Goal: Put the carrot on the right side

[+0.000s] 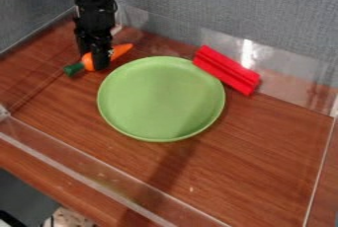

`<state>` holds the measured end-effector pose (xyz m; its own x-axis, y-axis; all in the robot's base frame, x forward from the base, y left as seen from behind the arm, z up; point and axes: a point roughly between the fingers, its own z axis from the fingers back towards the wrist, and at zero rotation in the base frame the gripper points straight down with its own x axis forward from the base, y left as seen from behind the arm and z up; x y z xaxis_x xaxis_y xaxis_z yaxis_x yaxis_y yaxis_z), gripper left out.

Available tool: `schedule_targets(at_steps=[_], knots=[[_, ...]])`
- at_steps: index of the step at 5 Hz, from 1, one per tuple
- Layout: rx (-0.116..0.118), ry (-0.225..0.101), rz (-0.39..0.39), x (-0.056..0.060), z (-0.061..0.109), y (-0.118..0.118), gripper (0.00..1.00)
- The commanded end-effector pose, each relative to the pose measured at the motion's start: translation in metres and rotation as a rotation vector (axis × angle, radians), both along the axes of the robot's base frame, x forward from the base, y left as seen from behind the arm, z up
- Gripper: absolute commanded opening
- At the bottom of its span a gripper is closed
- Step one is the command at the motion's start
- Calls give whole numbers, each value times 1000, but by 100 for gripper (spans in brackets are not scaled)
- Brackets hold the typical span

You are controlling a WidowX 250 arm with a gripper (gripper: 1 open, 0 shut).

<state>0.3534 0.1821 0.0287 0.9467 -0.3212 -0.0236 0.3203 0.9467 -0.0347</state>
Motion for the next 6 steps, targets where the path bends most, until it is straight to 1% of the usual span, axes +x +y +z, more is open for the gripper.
schedule_targets(at_steps=[1, 4, 6], knots=[[28, -73, 23, -2, 22, 15, 0], [24, -95, 5, 18, 4, 4, 0], [7, -106, -36, 18, -5, 0, 0]])
